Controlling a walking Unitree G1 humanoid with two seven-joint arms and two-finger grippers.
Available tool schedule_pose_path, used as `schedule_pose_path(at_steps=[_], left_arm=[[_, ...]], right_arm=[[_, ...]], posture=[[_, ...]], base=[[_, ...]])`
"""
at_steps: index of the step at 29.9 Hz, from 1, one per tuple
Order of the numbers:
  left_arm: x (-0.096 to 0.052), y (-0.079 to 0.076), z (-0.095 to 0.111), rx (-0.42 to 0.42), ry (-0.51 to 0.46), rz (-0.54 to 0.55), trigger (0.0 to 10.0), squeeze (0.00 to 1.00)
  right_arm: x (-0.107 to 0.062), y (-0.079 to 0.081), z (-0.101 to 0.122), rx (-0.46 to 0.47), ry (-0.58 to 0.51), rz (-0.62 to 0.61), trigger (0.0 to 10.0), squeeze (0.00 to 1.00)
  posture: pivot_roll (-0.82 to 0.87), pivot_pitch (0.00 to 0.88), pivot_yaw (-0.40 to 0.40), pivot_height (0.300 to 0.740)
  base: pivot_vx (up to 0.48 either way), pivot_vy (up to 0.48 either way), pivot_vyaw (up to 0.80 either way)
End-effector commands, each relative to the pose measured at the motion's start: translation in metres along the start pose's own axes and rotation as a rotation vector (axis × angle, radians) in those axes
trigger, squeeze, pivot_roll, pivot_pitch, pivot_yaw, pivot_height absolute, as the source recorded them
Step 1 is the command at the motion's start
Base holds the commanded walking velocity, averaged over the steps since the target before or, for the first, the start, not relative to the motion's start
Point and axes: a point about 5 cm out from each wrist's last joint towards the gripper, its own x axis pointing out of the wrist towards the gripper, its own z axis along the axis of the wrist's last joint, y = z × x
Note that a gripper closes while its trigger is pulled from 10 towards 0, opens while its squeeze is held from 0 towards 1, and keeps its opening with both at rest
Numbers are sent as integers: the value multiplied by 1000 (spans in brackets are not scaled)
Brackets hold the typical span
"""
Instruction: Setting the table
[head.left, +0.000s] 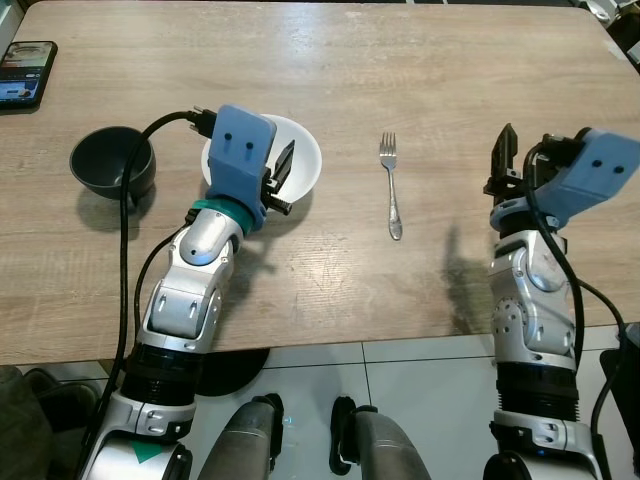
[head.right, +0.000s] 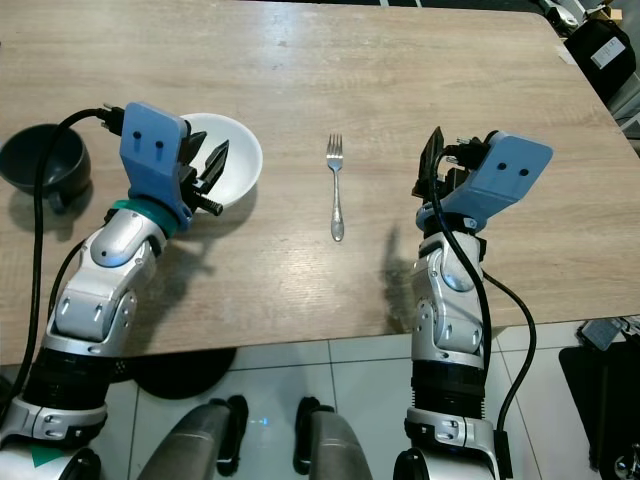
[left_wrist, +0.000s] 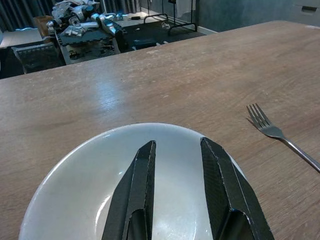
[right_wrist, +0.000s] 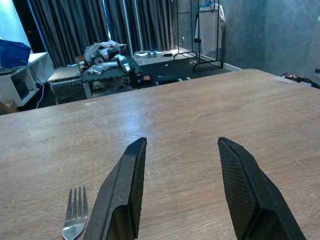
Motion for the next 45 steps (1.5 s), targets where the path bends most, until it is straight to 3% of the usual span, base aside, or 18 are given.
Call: schedule_pose_path(at_steps=[1,45], left_arm=[[0,-3,-4,1,11,-1,10000,0],[2,-4,-6,4,4,0,10000,0]], right_arm=[[-5,-3,-7,-14,33,-11,10000,0],[-6,-5,-9,-22,49,-16,10000,0]], posture=[[116,132,28,740],[118,121,34,740]], base=[[0,0,0],[-253,0,0]])
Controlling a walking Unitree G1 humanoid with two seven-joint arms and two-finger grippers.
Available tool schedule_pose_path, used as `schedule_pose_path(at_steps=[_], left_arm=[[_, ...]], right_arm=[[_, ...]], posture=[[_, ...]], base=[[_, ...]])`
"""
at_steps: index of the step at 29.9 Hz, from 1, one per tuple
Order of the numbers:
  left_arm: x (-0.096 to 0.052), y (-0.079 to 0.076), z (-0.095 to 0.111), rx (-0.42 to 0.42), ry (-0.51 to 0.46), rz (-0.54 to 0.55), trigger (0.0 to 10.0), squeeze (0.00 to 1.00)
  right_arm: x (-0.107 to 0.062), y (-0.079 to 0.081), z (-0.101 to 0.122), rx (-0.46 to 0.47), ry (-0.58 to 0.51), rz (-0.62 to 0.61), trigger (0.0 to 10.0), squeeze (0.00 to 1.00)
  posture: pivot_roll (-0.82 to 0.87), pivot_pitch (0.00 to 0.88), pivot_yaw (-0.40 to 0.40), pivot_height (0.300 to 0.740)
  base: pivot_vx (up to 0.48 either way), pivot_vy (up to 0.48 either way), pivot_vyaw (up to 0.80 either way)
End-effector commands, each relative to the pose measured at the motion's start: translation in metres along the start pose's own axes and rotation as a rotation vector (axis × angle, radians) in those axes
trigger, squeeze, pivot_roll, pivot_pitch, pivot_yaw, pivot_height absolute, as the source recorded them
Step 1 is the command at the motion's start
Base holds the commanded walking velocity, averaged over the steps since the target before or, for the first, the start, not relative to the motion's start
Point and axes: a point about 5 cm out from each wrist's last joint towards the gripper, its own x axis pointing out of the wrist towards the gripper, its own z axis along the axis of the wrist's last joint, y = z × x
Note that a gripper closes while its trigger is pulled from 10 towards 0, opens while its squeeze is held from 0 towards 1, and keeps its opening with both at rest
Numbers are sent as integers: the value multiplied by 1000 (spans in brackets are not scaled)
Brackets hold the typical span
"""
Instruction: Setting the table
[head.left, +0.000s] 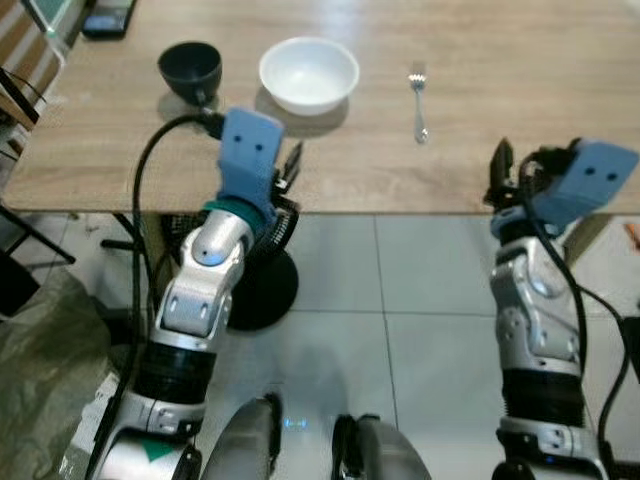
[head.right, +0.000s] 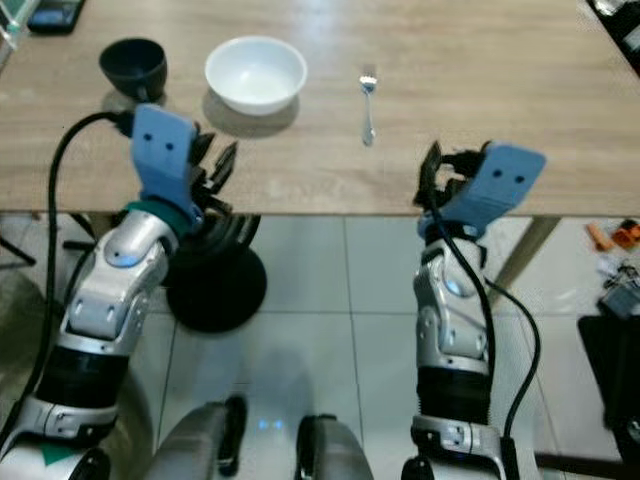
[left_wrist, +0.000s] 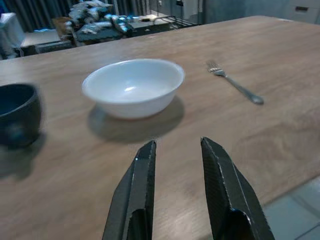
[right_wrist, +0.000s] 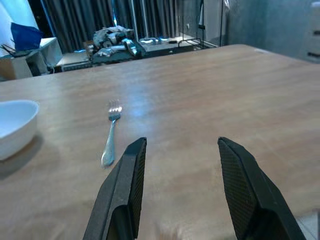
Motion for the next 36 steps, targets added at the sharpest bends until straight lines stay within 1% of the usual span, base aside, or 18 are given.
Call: schedule_pose_path(at_steps=[1,7,8,12,14,25,36], left_arm=[[-2,1,-7,3,28,4,10000,0],[-2,1,-10,6,33,-1,10000,0],[-1,1,-11,9,35,-5,10000,0],[1,1,-12,11,37,-8,10000,0],[4,0,-12,13,35,-16,10000,0],[5,-3,-12,8,28,-26,10000,0],[5,-3,-12,8,24,-25,10000,0]], right_arm=[[-2,1,-2,-1,9,2,10000,0],[-2,0,-3,-7,8,0,10000,0],[-2,0,-3,-21,2,6,10000,0],[-2,2,-3,-28,-3,9,10000,0],[-2,2,-1,-36,-13,15,10000,0],[-2,0,-2,-42,-13,15,10000,0],[-1,1,-2,-40,-12,19,10000,0]], posture=[[118,121,34,740],[120,99,45,740],[119,89,50,740],[117,84,54,740],[103,72,60,740],[102,70,55,740],[106,74,54,740]], base=[[-259,0,0],[-259,0,0],[-262,0,0],[-262,0,0],[-259,0,0],[-259,0,0],[-259,0,0]])
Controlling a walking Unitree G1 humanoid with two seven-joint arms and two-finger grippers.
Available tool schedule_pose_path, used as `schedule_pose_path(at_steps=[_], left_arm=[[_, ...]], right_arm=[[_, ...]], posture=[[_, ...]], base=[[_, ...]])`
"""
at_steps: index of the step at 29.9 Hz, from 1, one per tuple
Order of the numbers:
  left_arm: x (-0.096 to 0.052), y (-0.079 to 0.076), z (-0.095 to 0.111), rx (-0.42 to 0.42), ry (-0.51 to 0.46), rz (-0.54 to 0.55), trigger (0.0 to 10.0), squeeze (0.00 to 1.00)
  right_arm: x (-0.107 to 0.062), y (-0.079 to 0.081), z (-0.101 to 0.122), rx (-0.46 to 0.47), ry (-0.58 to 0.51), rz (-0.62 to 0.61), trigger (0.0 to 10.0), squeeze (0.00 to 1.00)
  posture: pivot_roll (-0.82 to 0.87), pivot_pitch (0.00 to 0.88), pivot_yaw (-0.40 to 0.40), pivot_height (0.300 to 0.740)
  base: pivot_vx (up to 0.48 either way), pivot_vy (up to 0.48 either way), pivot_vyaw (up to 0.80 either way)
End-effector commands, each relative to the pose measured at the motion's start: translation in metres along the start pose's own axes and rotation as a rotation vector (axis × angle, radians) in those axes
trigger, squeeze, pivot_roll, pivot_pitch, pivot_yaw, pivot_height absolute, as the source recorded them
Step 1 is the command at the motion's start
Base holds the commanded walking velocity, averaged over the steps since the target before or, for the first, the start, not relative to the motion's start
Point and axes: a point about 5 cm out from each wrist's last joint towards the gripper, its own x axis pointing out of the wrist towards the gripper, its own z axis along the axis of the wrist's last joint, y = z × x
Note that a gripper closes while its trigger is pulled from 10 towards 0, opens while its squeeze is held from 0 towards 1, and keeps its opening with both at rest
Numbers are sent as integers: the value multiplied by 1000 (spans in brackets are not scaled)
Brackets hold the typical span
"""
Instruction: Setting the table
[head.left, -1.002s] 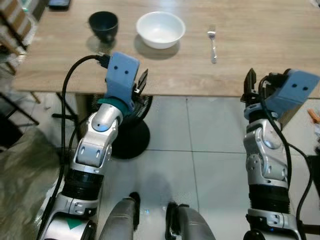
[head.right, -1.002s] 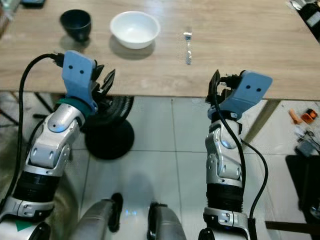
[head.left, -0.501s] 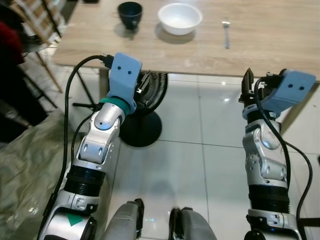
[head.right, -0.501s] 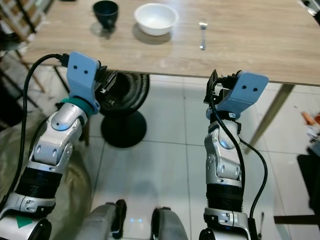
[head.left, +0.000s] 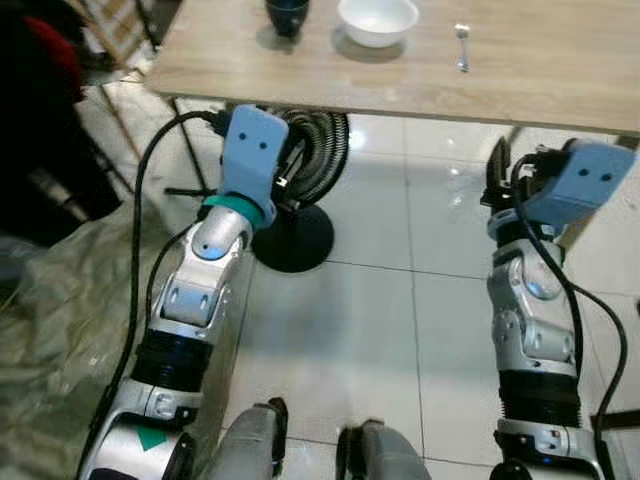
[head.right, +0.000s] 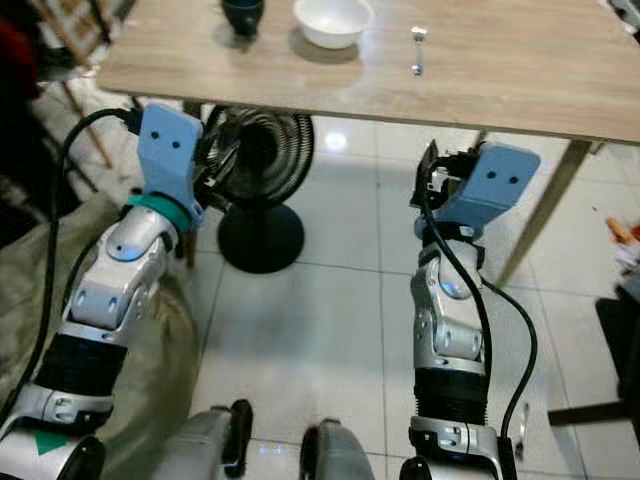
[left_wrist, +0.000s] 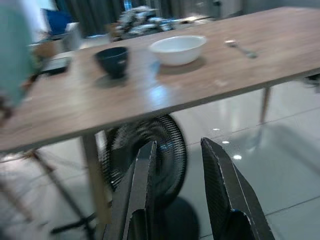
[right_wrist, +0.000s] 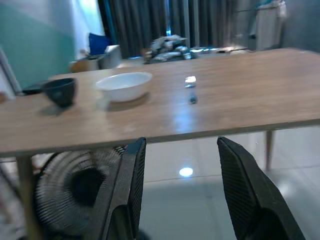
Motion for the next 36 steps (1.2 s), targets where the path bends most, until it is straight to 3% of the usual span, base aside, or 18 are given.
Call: schedule_pose_path(at_steps=[1,36], left_arm=[[-1,-5,-5,1,13,-19,10000,0],[0,-8,-6,-8,9,-21,10000,0]], right_arm=[[-2,-5,-2,-6,4,-18,10000,0],[-2,-8,-2,-11,1,-23,10000,0]], posture=[[105,76,56,740],[100,83,49,740]], base=[[-259,0,0],[-259,0,0]])
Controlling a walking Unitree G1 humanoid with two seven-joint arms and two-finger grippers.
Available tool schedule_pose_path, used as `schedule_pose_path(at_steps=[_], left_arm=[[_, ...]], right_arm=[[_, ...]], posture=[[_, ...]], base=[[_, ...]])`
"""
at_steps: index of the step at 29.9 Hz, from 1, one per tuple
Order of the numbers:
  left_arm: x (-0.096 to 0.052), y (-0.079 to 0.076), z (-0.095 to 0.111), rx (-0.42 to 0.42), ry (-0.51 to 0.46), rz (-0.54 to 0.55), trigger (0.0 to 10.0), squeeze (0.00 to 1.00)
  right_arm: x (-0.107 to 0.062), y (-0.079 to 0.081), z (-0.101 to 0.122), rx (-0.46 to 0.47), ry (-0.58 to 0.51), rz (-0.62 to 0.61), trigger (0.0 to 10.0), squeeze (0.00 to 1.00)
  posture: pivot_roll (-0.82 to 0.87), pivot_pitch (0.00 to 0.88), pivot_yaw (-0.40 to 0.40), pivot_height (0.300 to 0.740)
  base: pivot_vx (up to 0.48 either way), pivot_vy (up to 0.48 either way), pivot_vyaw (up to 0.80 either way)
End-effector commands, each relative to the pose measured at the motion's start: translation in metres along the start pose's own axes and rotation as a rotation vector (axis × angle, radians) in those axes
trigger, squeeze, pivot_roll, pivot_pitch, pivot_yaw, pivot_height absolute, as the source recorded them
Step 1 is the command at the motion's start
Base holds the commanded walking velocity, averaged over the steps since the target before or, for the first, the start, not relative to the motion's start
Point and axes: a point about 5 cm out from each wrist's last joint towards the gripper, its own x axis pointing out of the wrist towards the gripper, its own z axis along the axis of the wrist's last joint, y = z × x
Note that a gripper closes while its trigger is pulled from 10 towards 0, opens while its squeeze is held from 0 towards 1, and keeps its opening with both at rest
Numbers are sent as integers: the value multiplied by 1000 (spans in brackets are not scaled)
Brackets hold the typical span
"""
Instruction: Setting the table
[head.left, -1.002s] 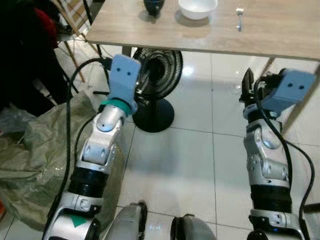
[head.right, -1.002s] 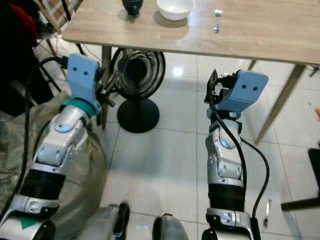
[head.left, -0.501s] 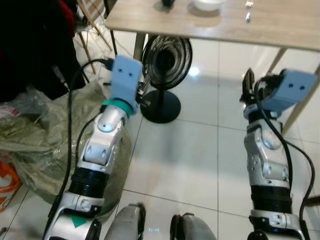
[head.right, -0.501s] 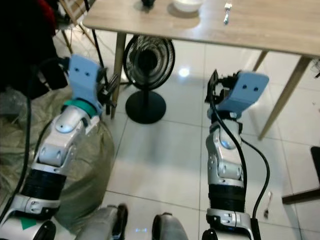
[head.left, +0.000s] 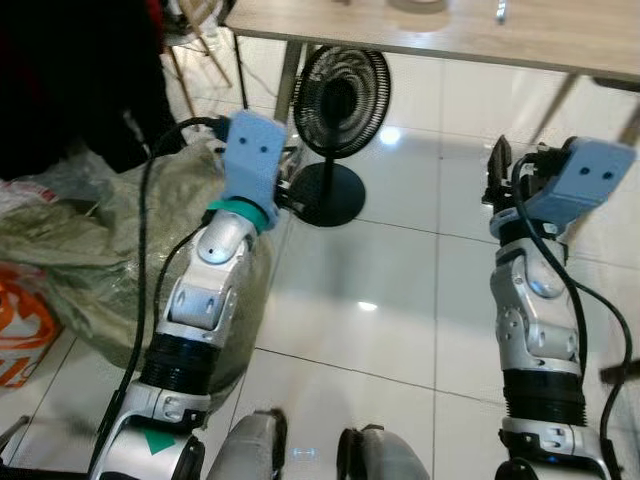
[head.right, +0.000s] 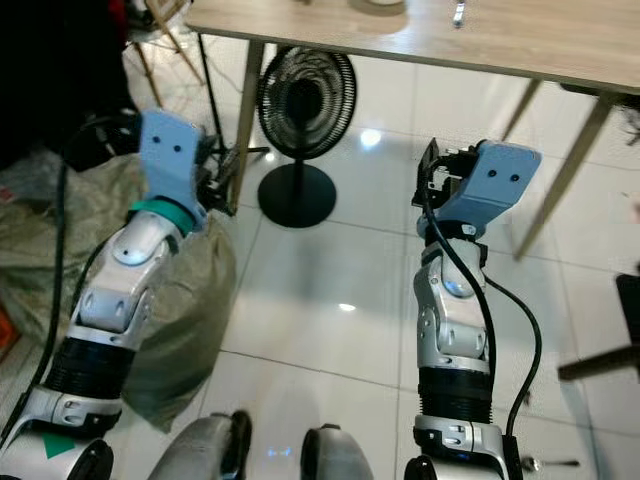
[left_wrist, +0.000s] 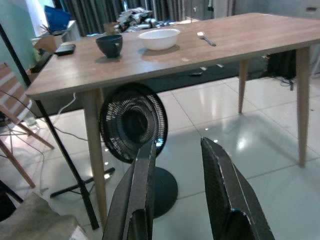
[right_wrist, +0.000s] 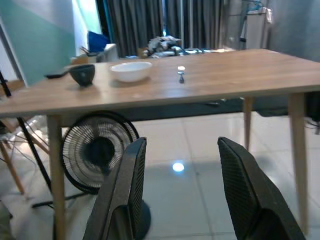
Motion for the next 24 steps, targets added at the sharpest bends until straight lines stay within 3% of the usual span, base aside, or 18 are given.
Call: schedule_pose_path(at_steps=[1,14,24], left_arm=[[-3,3,-7,3,22,9,10000,0],[-3,2,-6,3,20,8,10000,0],[-3,2,-6,1,17,6,10000,0]], right_arm=[[-2,1,-2,4,8,2,10000,0],[-2,1,-2,4,8,0,10000,0],[-2,1,-2,3,8,-3,10000,0]], posture=[[100,83,49,740],[100,83,50,740],[100,85,50,740]], base=[[-259,0,0],[-256,0,0],[0,0,0]])
